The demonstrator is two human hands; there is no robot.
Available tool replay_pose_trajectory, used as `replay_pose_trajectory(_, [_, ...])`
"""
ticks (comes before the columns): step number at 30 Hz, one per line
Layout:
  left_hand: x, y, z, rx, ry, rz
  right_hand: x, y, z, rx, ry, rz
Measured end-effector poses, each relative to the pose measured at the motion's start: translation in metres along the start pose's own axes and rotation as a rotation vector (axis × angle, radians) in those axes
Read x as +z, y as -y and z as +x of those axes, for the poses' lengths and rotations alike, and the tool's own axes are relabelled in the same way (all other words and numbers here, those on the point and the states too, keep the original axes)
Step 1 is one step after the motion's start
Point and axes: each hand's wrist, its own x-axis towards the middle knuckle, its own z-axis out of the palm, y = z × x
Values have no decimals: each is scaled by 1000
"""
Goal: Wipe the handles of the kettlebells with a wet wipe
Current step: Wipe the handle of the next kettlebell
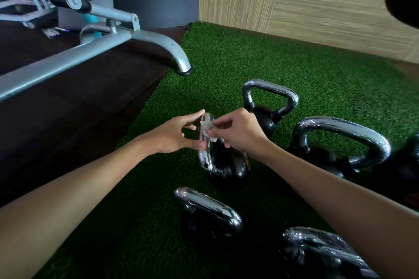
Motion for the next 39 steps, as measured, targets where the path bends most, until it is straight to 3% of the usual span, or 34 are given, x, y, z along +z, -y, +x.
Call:
replay_pose_trajectory(2, [0,0,-1,2,1,4,0,2,-1,47,-3,40])
replay_pose_trajectory(8, [0,0,-5,33,10,-22,2,-5,-42,55,217,-17])
replay_pose_trajectory(15, [0,-4,-2,33,-8,4,1,-7,-43,11,179,11])
replay_pose_trajectory(22, [-3,0,-3,26,2,47,5,-30,-35,-89,345,-323])
replay_pose_trajectory(26, [-3,-1,-3,24,-10,45,6,-32,-17,-188,230,-424])
replay_pose_trajectory(32, [-2,0,-4,42,-8,62,-5,-27,-7,-197,690,-516])
replay_pose_trajectory(39, [-4,1,-4,44,-4,59,-2,-33,5,-194,628,-392])
